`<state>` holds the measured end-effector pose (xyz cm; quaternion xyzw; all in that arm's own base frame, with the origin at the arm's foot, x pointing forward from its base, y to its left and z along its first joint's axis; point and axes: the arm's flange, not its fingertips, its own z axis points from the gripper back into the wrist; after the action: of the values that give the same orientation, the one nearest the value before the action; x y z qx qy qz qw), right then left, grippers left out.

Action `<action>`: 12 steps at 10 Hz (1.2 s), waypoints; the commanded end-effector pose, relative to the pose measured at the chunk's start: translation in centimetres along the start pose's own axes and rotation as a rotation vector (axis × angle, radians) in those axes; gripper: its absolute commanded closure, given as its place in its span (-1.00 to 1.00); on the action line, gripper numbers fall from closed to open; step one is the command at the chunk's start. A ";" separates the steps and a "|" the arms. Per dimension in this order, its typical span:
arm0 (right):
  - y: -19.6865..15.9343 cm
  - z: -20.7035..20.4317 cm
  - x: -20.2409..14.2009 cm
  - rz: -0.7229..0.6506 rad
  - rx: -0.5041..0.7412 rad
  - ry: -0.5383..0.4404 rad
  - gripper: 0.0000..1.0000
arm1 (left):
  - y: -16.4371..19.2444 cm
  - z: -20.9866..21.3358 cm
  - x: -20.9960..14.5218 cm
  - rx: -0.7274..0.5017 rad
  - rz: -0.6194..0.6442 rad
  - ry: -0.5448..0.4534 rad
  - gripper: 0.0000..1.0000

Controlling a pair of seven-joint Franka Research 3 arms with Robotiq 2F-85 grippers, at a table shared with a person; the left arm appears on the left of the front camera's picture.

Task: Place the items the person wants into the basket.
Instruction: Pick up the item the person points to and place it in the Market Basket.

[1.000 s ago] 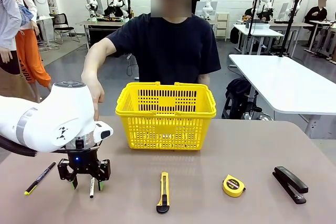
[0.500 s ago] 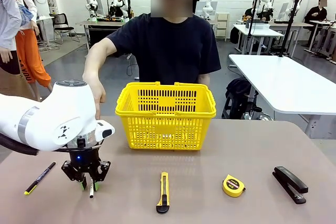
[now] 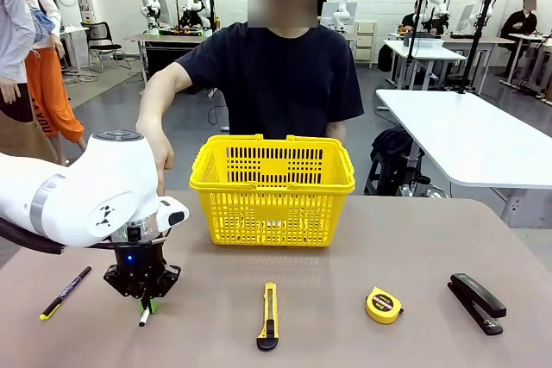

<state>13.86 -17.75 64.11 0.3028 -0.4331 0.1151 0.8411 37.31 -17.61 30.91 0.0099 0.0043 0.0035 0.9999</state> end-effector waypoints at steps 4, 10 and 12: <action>0.1 0.1 -0.1 0.004 0.004 -0.003 -1.00 | 3.0 10.6 -6.4 -0.032 -0.071 -0.033 1.00; 0.1 0.1 -0.1 0.004 0.004 -0.003 -1.00 | 4.8 20.5 -12.0 -0.027 -0.147 -0.044 1.00; 0.1 0.1 -0.1 0.004 0.004 -0.003 -1.00 | 5.0 20.3 -12.2 -0.024 -0.146 -0.030 1.00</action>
<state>13.86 -17.77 64.10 0.3026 -0.4330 0.1145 0.8414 24.96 -13.09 51.59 0.0067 -0.0189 -0.0613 0.9979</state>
